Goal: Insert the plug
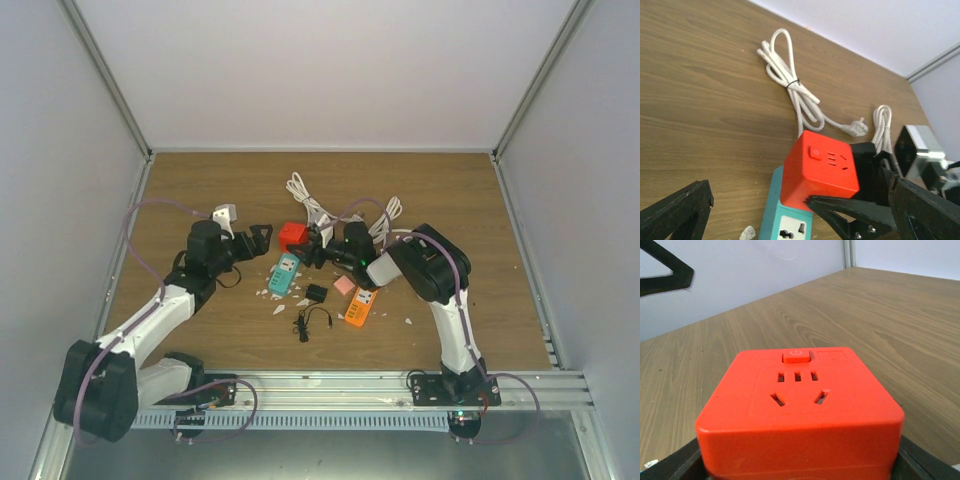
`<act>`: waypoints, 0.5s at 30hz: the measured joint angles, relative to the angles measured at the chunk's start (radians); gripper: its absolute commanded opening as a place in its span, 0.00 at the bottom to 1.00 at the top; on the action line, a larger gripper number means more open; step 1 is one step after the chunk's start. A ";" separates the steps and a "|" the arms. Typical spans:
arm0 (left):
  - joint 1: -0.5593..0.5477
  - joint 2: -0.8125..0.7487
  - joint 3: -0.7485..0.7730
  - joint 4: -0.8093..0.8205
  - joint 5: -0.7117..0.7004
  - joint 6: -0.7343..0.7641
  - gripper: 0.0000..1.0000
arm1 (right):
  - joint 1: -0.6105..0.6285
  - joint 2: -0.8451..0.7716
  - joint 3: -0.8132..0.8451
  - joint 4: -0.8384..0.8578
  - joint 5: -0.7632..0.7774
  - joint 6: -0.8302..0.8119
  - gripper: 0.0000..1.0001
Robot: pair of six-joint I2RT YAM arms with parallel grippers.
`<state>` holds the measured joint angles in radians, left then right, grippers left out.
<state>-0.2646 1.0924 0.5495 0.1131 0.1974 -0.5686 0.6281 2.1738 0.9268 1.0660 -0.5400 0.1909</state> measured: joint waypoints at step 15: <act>-0.169 0.286 0.128 0.018 -0.007 0.068 0.60 | 0.030 0.031 -0.047 0.118 0.071 -0.072 0.00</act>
<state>-0.4335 1.3781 0.6777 0.1314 0.1902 -0.5003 0.6582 2.2051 0.8799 1.1843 -0.4690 0.1192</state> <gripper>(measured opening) 0.679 0.636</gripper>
